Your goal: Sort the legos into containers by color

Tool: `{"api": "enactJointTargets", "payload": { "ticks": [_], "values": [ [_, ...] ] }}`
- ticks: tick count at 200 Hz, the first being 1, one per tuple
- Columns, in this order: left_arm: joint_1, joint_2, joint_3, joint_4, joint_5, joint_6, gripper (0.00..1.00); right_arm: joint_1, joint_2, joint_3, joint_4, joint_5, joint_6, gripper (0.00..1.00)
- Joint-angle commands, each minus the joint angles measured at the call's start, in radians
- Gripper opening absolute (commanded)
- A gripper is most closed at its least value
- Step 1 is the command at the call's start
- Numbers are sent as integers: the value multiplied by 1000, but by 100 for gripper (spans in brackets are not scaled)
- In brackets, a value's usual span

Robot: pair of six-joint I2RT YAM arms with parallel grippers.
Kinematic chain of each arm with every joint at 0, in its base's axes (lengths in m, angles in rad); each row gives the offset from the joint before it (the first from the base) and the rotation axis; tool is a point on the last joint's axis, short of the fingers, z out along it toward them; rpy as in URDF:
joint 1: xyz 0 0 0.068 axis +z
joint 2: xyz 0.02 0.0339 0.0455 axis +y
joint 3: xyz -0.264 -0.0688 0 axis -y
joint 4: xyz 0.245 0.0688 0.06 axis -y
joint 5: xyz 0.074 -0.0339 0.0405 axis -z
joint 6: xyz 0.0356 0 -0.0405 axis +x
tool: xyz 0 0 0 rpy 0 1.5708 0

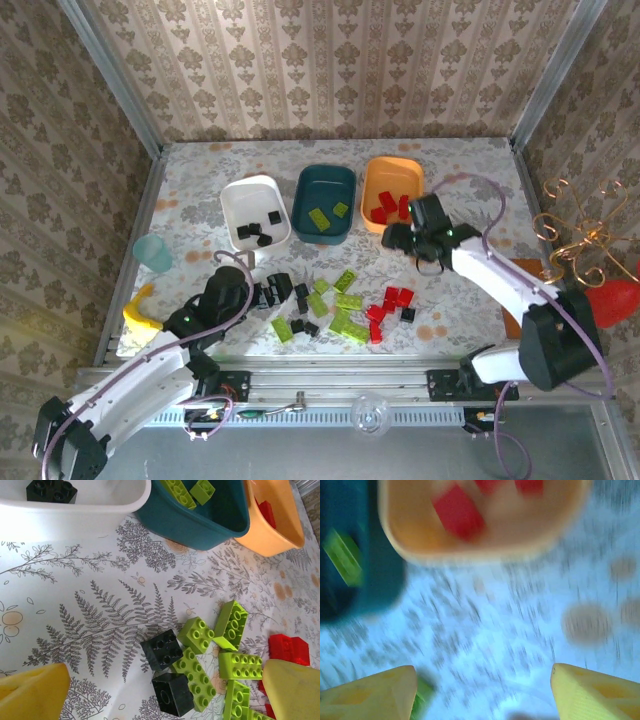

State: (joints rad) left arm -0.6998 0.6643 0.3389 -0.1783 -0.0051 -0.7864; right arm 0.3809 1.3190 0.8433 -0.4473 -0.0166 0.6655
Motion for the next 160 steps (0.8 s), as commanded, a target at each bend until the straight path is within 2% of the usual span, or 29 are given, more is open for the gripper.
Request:
{"api": "enactJointTargets", "payload": {
  "ticks": [1,23,74,111,160],
  "values": [
    [6,6,-18,44,-2,-8,100,66,-91,-111,-98,-62,62,71],
    [12,25,-30,88,20,-8,100,135,-182,-177,-196,-16,91,69],
    [22,54,-56,129,43,-18,100,150,-339,-264,-341,16,107,63],
    [33,46,-72,134,51,-25,100,169,-282,-305,-262,-52,109,67],
    [40,53,-78,137,62,-22,100,222,-192,-287,-211,-12,95,67]
  ]
}}
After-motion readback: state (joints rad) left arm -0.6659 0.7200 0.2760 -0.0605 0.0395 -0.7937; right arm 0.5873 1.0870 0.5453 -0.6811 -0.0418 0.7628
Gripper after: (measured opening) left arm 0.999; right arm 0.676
